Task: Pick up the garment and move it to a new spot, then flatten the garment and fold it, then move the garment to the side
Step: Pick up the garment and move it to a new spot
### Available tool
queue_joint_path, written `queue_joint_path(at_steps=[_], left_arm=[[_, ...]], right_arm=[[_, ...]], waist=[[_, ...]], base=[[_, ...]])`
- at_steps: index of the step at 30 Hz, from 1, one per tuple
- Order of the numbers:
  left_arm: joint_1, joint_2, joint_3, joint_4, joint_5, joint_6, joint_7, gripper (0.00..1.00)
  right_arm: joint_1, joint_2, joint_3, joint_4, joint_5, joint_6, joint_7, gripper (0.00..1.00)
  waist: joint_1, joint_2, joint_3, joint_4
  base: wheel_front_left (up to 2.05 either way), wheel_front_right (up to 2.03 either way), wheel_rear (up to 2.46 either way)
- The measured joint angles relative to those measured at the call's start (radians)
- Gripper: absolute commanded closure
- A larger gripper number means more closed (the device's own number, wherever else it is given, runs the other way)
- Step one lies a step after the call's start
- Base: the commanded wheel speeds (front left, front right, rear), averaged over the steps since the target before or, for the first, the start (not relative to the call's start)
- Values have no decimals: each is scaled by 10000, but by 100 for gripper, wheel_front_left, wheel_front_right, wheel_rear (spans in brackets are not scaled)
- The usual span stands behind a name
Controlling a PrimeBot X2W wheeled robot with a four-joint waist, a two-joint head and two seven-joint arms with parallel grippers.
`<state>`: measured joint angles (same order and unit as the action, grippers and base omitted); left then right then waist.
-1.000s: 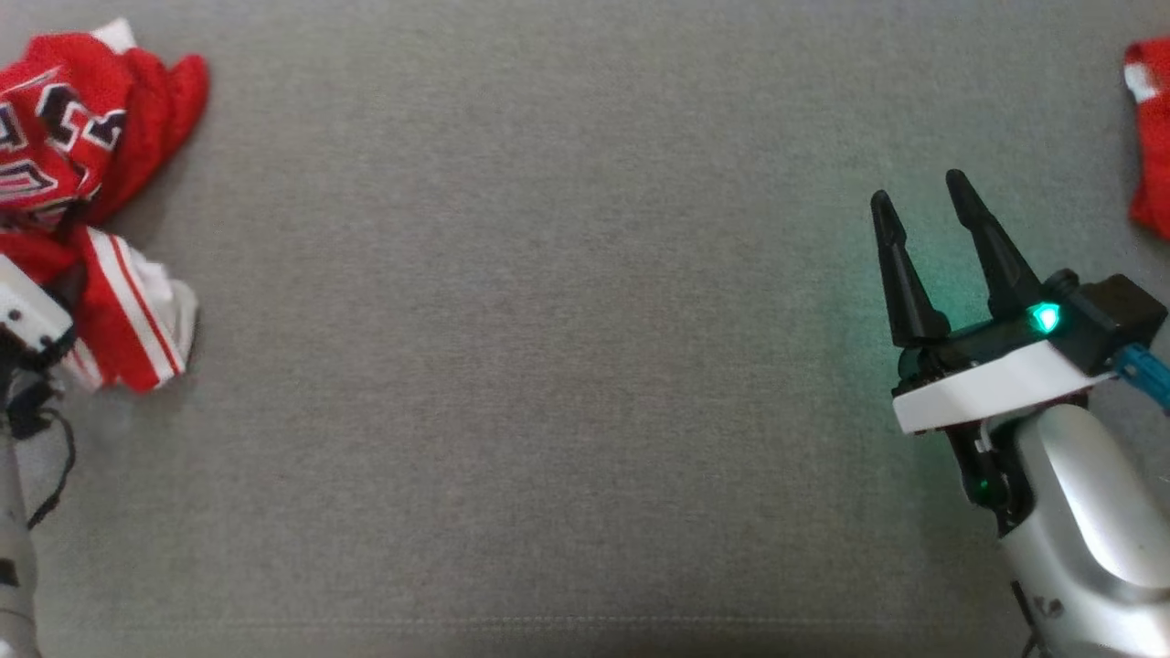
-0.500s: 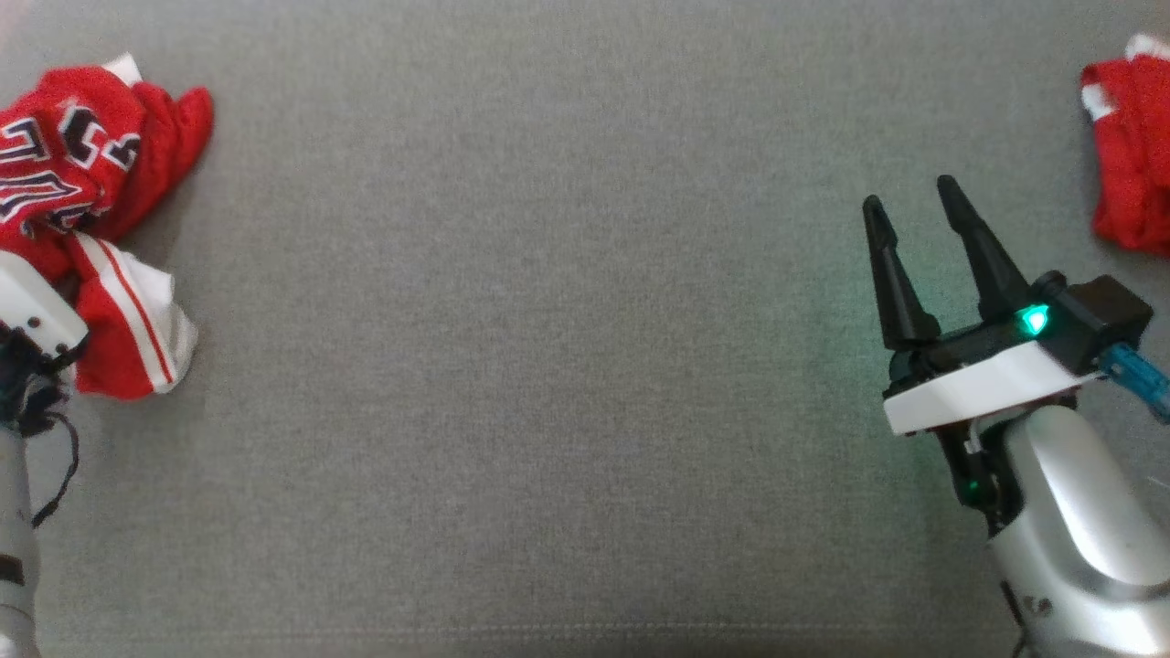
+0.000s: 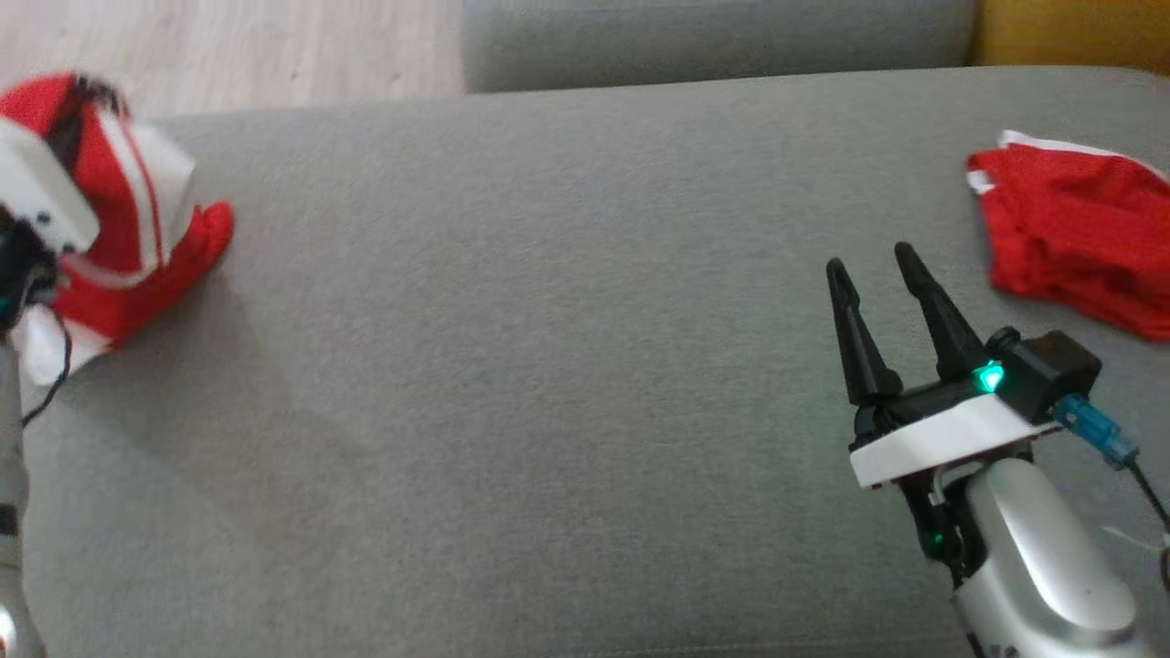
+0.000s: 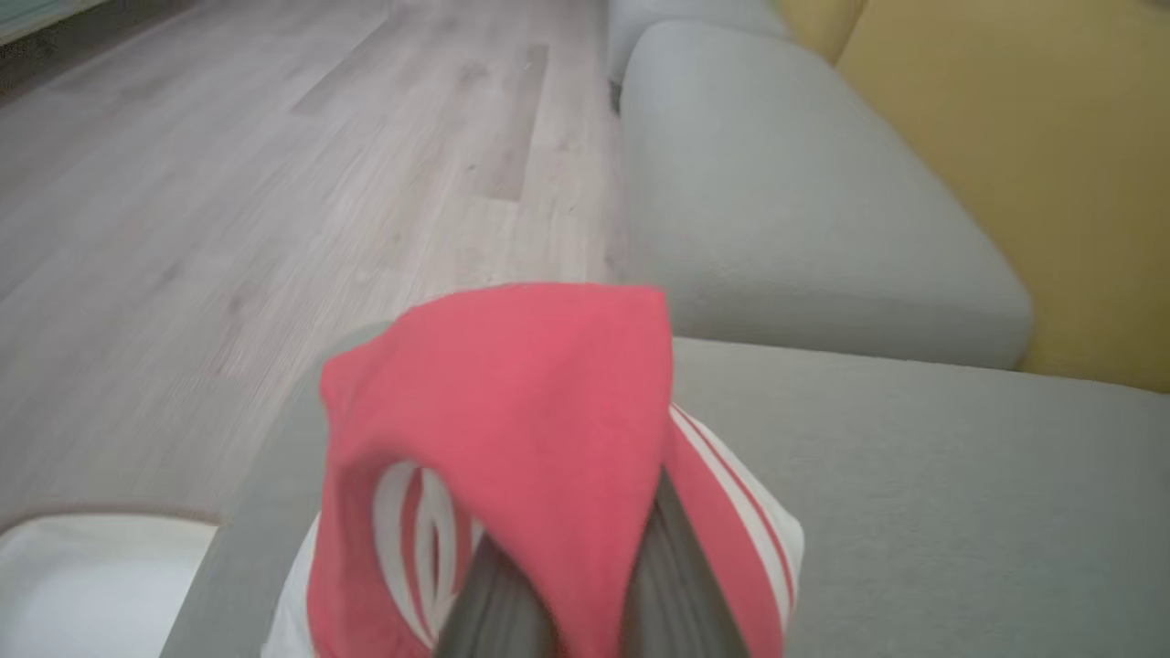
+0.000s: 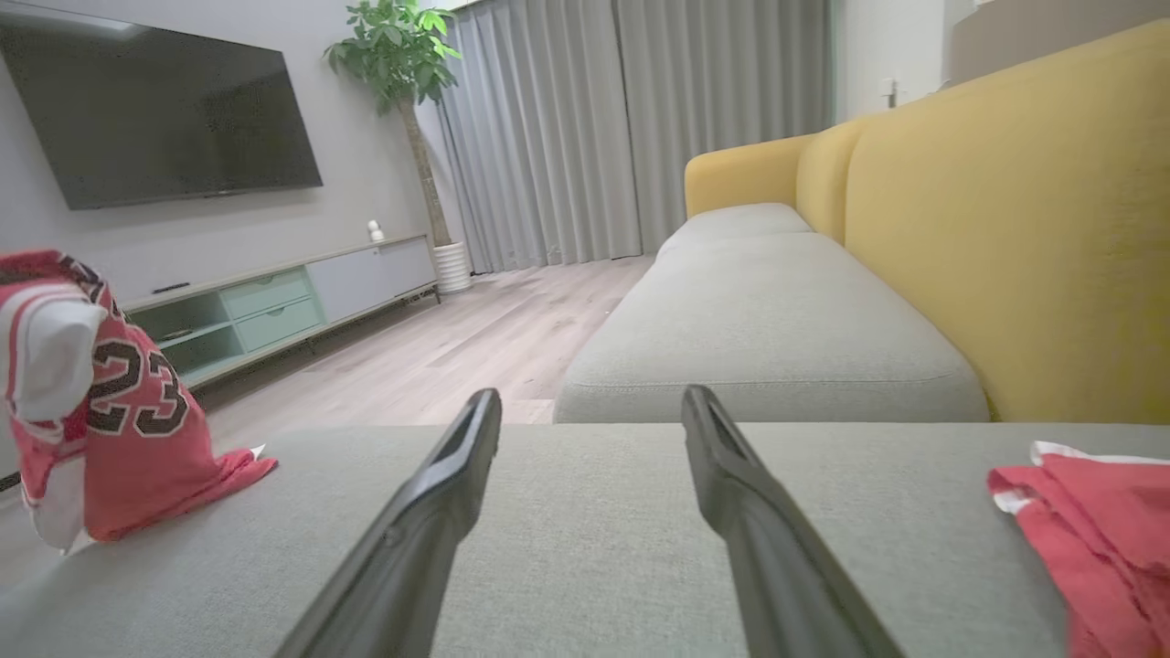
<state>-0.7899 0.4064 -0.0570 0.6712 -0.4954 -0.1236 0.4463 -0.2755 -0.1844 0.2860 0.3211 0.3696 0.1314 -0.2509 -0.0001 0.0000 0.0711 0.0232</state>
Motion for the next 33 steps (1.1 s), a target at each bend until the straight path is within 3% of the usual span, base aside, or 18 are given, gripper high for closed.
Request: queue_joint_path(at_steps=[9, 17, 22, 27, 28, 30, 31, 33], left_arm=[[-179, -723, -675, -2502, -474, 2, 493, 100], [262, -1942, -1200, -4464, -989, 320, 780, 100], [1633, -2621, -1580, -3975, -1039, 443, -111, 100], [2382, -3200, -2056, -2021, -662, 330, -1962, 100], [2399, -3239, -2245, -1561, -560, 245, -2316, 96], [2405, -3384, -2508, -702, -502, 163, -3126, 19], [2405, -3446, -2692, -314, -474, 94, -3398, 0], [2404, -3507, -3154, 328, -441, 10, -3814, 0]], right_arm=[[48, 88, 2, 42, 0, 0, -2, 0], [51, 88, -8, 12, 0, 0, -2, 0], [28, 123, 67, -52, 38, 0, -2, 0], [11, 174, 203, -84, 90, 0, -2, 0], [10, 176, 245, -82, 90, 0, -2, 0], [7, 176, 276, -73, 90, 0, -2, 0], [-4, 178, 291, -75, 90, 0, -2, 0], [-3, 174, 320, -33, 90, 0, -2, 0]], waist=[[0, 0, -422, -1045], [0, 0, -425, -2257], [0, 0, -159, -2867], [0, 0, 215, -3133], [0, 0, 268, -3139], [1, 0, 311, -3080], [0, 0, 315, -3032], [0, 0, 297, -2919]], base=[[0, 0, 0], [0, 0, 0], [0, 0, 0], [0, 0, 0], [0, 0, 0], [0, 0, 0], [0, 0, 0], [0, 0, 0]])
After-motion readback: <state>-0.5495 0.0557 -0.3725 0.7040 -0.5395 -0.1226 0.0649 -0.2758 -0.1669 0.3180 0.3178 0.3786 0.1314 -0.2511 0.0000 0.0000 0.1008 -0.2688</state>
